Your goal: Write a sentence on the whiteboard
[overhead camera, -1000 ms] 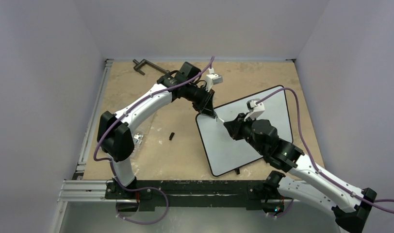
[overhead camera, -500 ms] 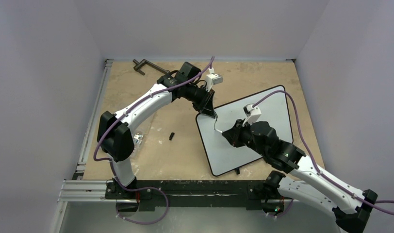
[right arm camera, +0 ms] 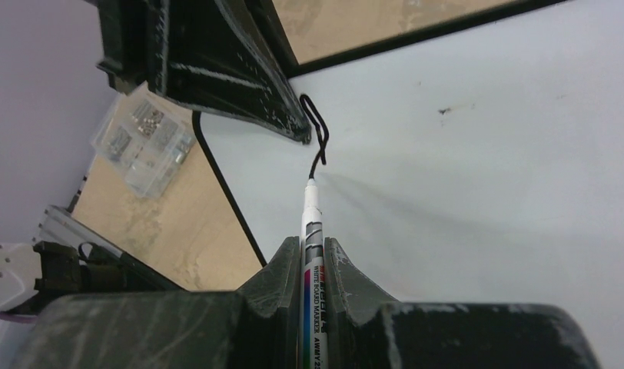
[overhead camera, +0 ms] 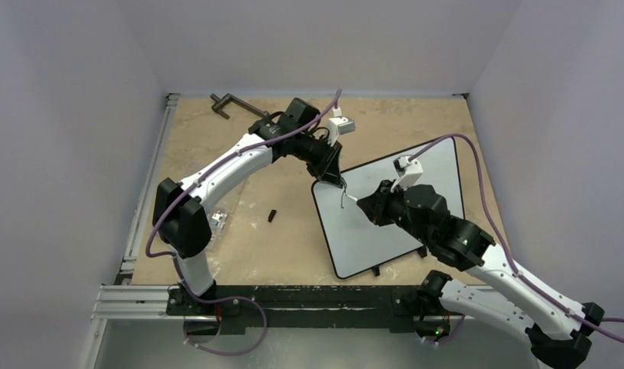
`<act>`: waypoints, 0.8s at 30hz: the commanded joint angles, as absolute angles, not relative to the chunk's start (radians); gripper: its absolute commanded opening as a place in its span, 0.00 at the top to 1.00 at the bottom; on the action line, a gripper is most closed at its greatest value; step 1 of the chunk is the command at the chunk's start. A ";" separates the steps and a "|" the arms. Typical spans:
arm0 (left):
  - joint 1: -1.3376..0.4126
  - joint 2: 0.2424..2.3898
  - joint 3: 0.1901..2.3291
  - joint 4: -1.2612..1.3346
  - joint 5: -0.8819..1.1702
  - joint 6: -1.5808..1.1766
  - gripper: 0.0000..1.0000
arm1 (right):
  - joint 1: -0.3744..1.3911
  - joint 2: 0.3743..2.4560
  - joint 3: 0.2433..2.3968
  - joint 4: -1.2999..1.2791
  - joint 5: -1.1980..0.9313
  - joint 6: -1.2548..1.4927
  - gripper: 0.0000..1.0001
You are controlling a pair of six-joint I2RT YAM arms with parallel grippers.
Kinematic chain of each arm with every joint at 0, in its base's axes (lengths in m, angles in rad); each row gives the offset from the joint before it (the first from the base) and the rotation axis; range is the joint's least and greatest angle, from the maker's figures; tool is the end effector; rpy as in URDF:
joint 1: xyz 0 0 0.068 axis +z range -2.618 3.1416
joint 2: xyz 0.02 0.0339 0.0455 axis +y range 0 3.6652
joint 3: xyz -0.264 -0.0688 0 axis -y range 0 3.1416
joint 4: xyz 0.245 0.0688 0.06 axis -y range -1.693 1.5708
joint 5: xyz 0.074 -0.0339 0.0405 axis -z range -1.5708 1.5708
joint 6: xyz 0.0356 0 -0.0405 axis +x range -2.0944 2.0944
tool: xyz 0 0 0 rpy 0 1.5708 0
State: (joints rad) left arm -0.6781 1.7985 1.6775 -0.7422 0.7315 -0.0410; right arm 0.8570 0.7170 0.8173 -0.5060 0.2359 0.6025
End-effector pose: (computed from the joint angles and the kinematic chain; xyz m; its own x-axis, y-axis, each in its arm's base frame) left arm 0.2930 -0.2665 0.3243 -0.6243 0.4637 -0.6287 0.7800 0.3264 -0.5338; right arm 0.1101 0.1144 0.3283 -0.5497 0.2069 -0.8093 -0.3433 0.8273 0.4447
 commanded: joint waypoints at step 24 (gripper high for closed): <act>-0.698 1.758 1.682 -0.720 0.629 0.073 1.00 | 0.854 0.838 0.926 -0.470 0.493 0.541 1.00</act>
State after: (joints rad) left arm -0.6811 1.7931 1.6772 -0.7486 0.7181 -0.0406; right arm 0.8581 0.8425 0.9031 -0.4149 0.4042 0.5564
